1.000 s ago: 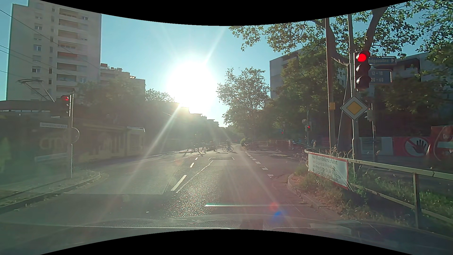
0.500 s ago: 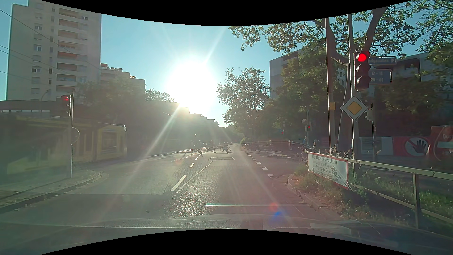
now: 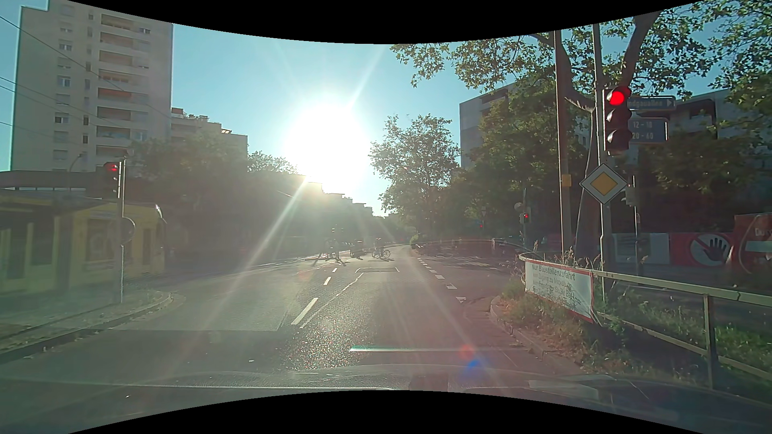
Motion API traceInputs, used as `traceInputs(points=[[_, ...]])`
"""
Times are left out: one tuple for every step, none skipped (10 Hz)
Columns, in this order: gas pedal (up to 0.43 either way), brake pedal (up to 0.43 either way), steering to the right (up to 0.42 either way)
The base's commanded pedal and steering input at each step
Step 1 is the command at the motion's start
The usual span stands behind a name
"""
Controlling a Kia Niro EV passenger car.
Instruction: Follow the waypoints while adhering to traffic rules and regulations
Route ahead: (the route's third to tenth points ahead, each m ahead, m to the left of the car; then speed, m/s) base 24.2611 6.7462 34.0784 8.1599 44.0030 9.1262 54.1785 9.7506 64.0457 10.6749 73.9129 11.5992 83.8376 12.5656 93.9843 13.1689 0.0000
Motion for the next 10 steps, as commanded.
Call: traceInputs(points=[[0.000, 0.226, -0.002], [0.000, 0.226, -0.002], [0.000, 0.226, -0.001], [0.000, 0.226, -0.001], [0.000, 0.226, -0.001], [0.000, 0.226, -0.001], [0.000, 0.226, -0.001], [0.000, 0.226, -0.002], [0.000, 0.226, -0.001], [0.000, 0.226, -0.001]])
